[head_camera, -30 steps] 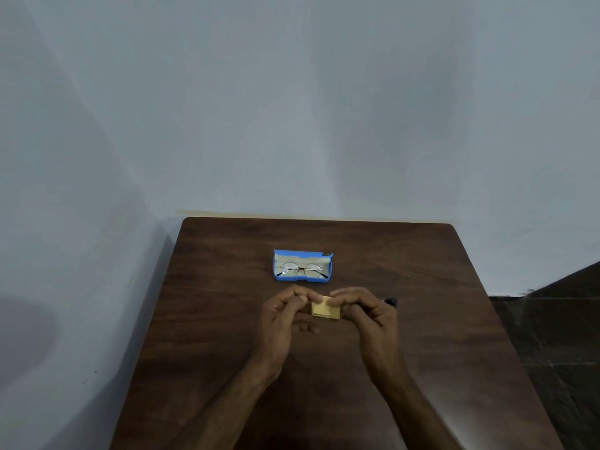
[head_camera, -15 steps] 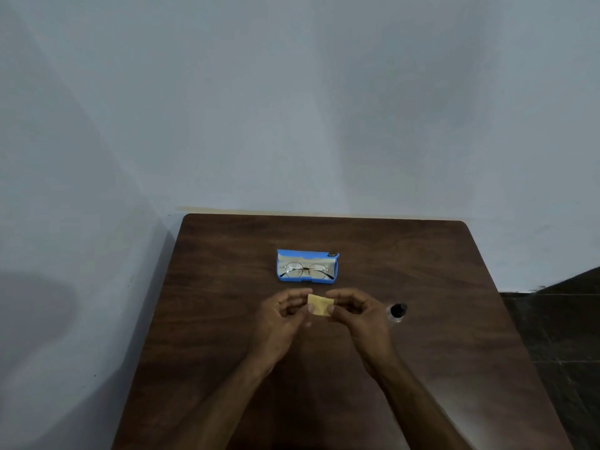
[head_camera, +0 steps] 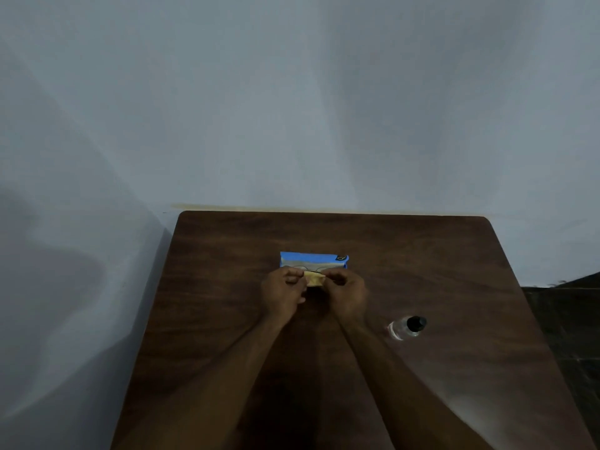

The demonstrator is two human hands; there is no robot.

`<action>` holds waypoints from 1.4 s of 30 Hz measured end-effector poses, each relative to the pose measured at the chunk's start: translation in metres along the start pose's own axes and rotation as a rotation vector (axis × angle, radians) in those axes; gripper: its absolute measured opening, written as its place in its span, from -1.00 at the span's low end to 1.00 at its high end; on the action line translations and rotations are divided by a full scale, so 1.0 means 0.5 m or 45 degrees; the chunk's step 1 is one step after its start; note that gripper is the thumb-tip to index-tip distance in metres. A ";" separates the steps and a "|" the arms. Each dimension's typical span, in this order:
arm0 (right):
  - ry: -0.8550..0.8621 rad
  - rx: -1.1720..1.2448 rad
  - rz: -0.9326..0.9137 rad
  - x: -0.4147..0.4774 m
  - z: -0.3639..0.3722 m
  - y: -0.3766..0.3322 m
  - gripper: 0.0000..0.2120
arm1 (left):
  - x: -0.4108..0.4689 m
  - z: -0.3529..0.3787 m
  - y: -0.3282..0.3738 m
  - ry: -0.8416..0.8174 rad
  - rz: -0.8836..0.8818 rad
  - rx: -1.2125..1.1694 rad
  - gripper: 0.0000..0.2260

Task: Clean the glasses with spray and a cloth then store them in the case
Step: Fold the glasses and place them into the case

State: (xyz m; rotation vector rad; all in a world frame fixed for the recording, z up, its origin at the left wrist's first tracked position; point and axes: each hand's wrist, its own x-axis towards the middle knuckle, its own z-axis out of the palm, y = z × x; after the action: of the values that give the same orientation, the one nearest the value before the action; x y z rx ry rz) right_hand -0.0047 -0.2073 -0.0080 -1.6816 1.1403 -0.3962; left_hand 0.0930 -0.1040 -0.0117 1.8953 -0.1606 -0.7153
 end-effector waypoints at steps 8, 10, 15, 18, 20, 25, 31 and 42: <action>-0.028 -0.265 -0.083 0.035 0.031 0.024 -0.82 | 0.046 0.038 -0.032 0.174 0.026 0.235 -0.90; -0.030 -0.310 -0.107 0.040 0.035 0.026 -0.83 | 0.048 0.041 -0.038 0.192 0.058 0.283 -0.91; -0.100 -0.499 -0.134 0.052 0.042 0.032 -0.80 | 0.053 0.044 -0.050 0.240 0.135 0.459 -0.88; -0.108 -0.549 -0.179 0.054 0.046 0.031 -0.86 | 0.053 0.048 -0.053 0.281 0.150 0.477 -0.87; -0.106 -0.565 -0.195 0.054 0.048 0.034 -0.88 | 0.053 0.050 -0.056 0.287 0.155 0.469 -0.86; -0.105 -0.550 -0.229 0.051 0.055 0.046 -0.95 | 0.055 0.051 -0.064 0.280 0.218 0.521 -0.91; -0.108 -0.587 -0.295 0.048 0.053 0.055 -0.95 | 0.048 0.047 -0.063 0.212 0.328 0.669 -0.93; -0.062 -0.476 -0.267 0.052 0.047 0.064 -0.87 | 0.041 0.030 -0.071 0.158 0.469 0.874 -0.90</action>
State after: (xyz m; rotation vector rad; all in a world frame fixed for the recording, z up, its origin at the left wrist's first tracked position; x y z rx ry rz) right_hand 0.0092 -0.2169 -0.0524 -2.1368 1.0506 -0.2812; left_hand 0.0941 -0.1089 -0.0552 2.4522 -0.7312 -0.2986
